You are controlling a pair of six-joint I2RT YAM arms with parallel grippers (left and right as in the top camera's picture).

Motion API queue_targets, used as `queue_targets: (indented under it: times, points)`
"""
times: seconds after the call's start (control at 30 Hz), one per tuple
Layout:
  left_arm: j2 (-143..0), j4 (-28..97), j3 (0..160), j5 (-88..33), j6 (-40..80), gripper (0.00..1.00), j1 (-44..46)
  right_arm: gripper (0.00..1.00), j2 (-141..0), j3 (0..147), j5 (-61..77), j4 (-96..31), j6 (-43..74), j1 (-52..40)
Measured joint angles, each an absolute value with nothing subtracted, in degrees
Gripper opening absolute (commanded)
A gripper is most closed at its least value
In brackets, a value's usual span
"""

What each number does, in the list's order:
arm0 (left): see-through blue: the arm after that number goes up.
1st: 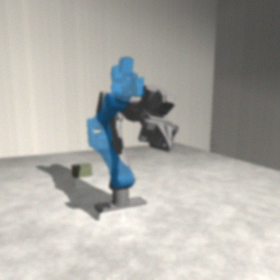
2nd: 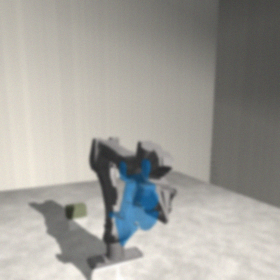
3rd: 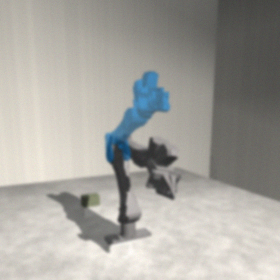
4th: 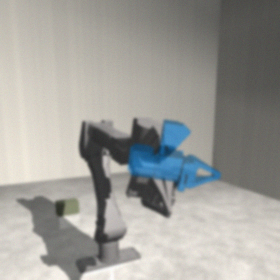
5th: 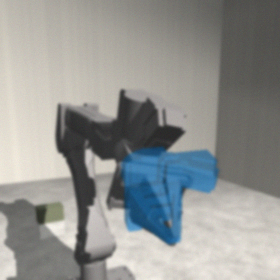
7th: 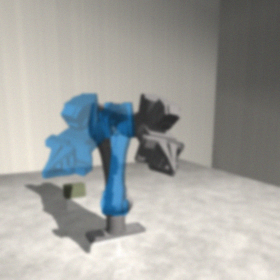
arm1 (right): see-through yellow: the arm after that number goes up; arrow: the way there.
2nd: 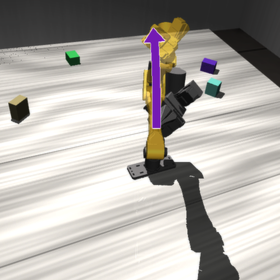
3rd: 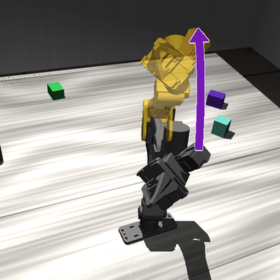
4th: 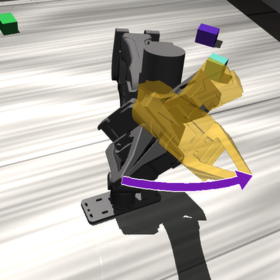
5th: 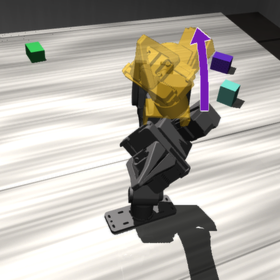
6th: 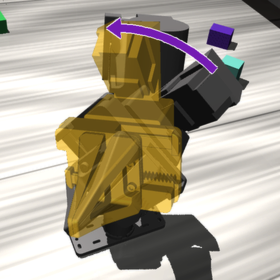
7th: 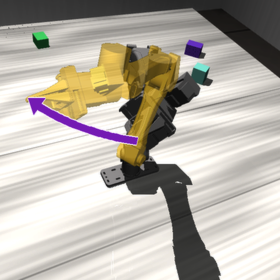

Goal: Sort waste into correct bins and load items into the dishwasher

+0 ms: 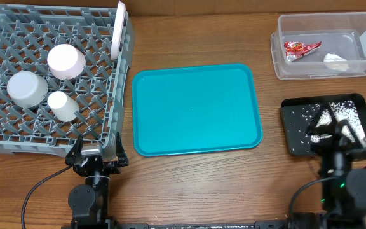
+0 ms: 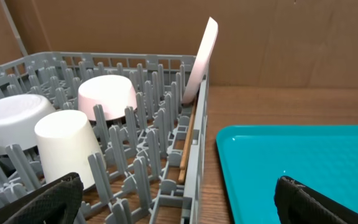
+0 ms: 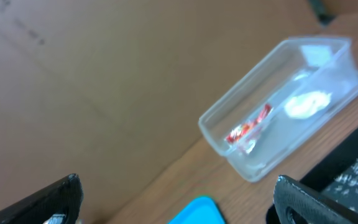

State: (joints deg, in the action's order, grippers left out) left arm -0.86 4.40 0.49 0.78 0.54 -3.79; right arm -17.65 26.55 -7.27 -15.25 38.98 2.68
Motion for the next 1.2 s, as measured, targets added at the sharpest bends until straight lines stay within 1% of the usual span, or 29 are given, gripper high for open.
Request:
queue_targets:
  times: [0.27, 0.4, 0.63, 0.87, 1.07, 1.2]
  points:
    - [-0.86, 4.45, 0.49, 0.8, 0.54, 1.0, -3.79, 1.0, -5.52, 6.13, -6.48, -0.47, 39.0, -1.65]
    - [-0.86, 4.45, 0.49, 0.8, 0.54, 1.0, -3.79, 1.0, -1.39, 1.17, -6.13, 0.71, 38.98, -2.63]
    - [-0.86, 4.47, 0.49, 0.91, 0.54, 1.0, -3.79, 1.0, -0.84, 1.04, -5.26, 0.8, 34.2, -2.72]
    - [-0.86, 4.47, 0.49, 0.93, 0.54, 1.0, -3.79, 1.0, -0.84, 1.04, -4.45, -4.62, 23.83, -2.76]
    - [-0.86, 4.47, 0.49, 0.93, 0.54, 1.0, -3.79, 1.0, -0.84, 1.04, -3.79, -4.75, 12.03, -2.76]
    - [-0.86, 4.47, 0.49, 0.93, 0.54, 1.0, -3.79, 1.0, -0.84, 1.04, -3.77, -4.78, 7.55, -2.79]
